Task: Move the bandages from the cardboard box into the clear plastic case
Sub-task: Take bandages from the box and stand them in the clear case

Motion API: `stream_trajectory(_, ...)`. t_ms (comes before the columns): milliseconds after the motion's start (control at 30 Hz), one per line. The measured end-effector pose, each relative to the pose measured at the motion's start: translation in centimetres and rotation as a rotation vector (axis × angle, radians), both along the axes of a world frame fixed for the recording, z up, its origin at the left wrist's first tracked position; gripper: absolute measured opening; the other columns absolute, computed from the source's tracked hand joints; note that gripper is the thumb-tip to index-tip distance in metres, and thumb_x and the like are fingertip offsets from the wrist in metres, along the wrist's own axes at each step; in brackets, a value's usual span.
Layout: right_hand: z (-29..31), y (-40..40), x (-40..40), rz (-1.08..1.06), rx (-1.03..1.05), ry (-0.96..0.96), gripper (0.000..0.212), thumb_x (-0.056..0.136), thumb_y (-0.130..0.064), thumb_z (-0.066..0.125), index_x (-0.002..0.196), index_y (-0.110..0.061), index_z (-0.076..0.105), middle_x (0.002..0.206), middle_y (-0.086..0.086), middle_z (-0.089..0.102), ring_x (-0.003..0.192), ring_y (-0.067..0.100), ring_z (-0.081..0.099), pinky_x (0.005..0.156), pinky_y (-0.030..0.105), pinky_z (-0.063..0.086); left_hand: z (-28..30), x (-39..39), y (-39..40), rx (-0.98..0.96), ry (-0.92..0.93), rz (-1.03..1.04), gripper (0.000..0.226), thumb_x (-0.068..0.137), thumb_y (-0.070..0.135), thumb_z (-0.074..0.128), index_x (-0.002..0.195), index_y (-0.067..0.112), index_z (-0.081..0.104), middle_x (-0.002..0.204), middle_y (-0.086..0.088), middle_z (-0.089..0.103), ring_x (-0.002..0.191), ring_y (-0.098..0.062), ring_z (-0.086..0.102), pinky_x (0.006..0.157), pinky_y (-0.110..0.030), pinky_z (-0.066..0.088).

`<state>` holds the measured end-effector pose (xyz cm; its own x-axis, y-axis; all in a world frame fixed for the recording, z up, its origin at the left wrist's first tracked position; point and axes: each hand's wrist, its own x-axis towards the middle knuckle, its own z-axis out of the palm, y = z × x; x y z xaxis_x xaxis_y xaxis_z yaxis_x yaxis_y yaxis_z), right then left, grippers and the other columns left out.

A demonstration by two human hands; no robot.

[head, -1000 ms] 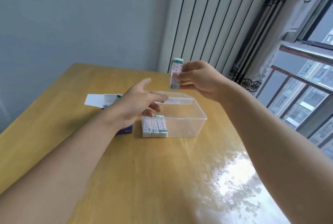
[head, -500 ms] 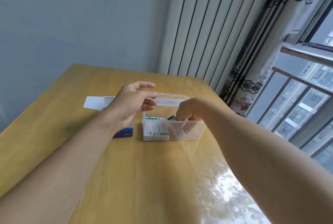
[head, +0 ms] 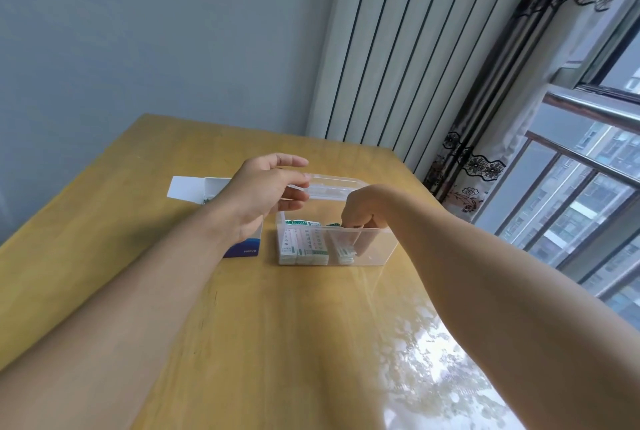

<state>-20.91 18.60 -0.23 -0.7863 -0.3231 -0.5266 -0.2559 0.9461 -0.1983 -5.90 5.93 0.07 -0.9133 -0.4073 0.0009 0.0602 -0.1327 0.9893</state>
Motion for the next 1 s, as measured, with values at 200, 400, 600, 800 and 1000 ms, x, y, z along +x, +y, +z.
stream_trajectory(200,0.1,-0.7,0.4,-0.012,-0.026,-0.118,0.034,0.099,0.006,0.052,0.133,0.008,0.049,0.132,0.024,0.061,0.082,0.028,0.074,0.058,0.029,0.061,0.0,-0.1,0.1,0.008,-0.003,-0.002,0.021,0.094,0.003,0.067,0.113,0.011,0.068,0.087,-0.008,0.07,0.069,-0.017,0.067,0.071,-0.031,0.058)
stream_trajectory(400,-0.3,-1.1,0.0,0.024,0.021,-0.004,0.029,0.101,-0.001,0.049,0.13,0.004,0.052,0.113,0.014,0.064,0.101,0.028,0.068,0.098,0.034,0.055,-0.1,-0.1,0.0,0.01,-0.006,-0.001,0.022,0.094,0.004,0.067,0.114,0.011,0.068,0.087,-0.009,0.07,0.069,-0.016,0.068,0.071,-0.031,0.059)
stream_trajectory(600,-0.5,-1.1,-0.4,-0.019,-0.005,-0.103,0.035,0.098,0.008,0.051,0.132,0.01,0.048,0.131,0.025,0.061,0.106,0.038,0.071,0.097,0.045,0.056,0.0,0.0,0.0,0.022,-0.012,-0.009,0.022,0.094,0.005,0.068,0.115,0.011,0.067,0.087,-0.008,0.069,0.071,-0.017,0.068,0.073,-0.031,0.06)
stream_trajectory(800,-0.4,-0.7,-0.8,0.009,-0.048,-0.03,0.036,0.096,0.003,0.054,0.131,0.007,0.055,0.133,0.022,0.062,0.123,0.036,0.062,0.106,0.044,0.049,-0.1,-0.1,0.0,0.033,-0.015,-0.008,0.022,0.093,0.005,0.068,0.115,0.009,0.068,0.09,-0.01,0.068,0.07,-0.018,0.067,0.073,-0.031,0.06)
stream_trajectory(1000,-0.1,-0.5,-0.7,-0.008,-0.082,-0.023,0.034,0.094,0.003,0.057,0.128,0.006,0.058,0.133,0.022,0.061,0.127,0.035,0.058,0.105,0.041,0.049,-0.3,-0.2,0.0,0.028,-0.027,-0.02,0.022,0.093,0.006,0.069,0.115,0.01,0.068,0.093,-0.01,0.068,0.072,-0.018,0.067,0.072,-0.031,0.059)
